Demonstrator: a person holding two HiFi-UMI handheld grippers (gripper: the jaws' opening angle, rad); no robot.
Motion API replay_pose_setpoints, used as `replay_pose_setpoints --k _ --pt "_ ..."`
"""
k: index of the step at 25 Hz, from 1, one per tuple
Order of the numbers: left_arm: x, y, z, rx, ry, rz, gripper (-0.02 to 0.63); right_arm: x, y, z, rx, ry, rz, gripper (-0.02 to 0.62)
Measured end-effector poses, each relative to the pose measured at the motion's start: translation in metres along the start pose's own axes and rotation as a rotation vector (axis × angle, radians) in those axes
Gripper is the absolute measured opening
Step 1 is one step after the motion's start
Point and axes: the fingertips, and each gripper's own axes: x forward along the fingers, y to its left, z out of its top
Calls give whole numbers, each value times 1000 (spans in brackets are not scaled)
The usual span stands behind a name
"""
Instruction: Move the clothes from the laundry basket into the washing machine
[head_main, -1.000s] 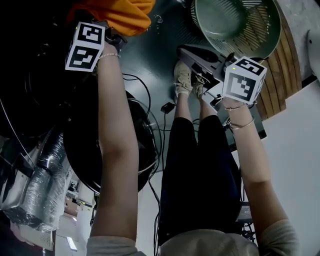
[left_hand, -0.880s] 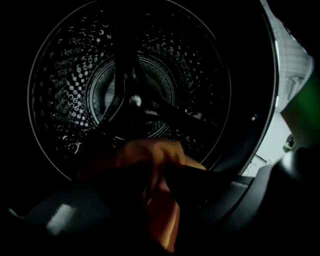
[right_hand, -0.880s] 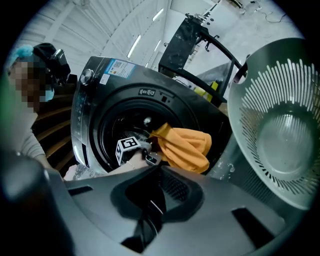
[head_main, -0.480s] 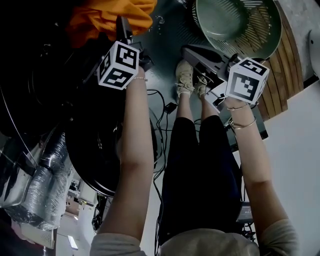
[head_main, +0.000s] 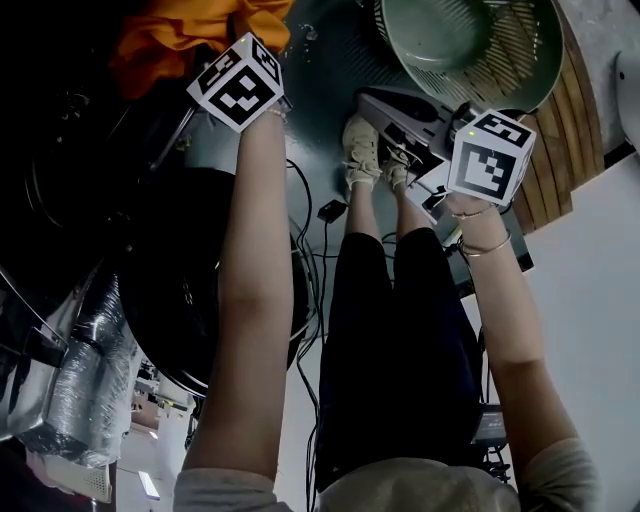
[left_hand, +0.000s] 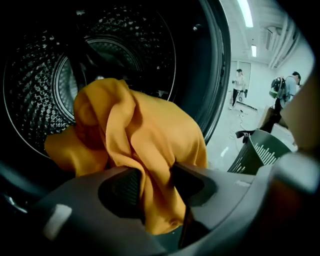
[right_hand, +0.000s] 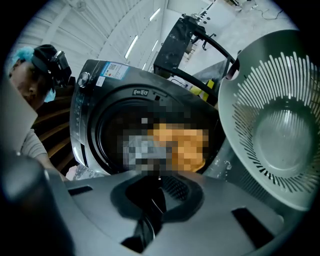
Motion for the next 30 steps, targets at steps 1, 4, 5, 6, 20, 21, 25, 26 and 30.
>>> replay_pose_setpoints --k 1,4,5,6,20,21,25,26,30 --pt "-3 -3 3 9 -1 -22 180 0 1 1 -3 -1 0 20" --pt "-20 -3 18 -17 -70 -66 104 0 5 7 -6 -15 1 18" --pt "-26 1 26 -14 -98 -60 101 0 7 9 -4 -22 4 18" --pt "-32 7 34 -6 -124 -46 100 1 10 10 -3 -27 7 20" --pt "-47 75 144 -48 -414 114 95 3 19 24 -12 -59 5 20" --pt "-42 75 139 -59 -393 116 95 2 19 23 -11 -59 4 19" --pt "-31 72 112 -118 -313 133 142 2 17 22 -5 -59 4 19" --pt "-33 72 107 -134 -307 137 174 3 17 22 -4 -60 4 20" --pt "-48 71 91 -169 -292 123 251 1 16 23 21 -80 -4 19"
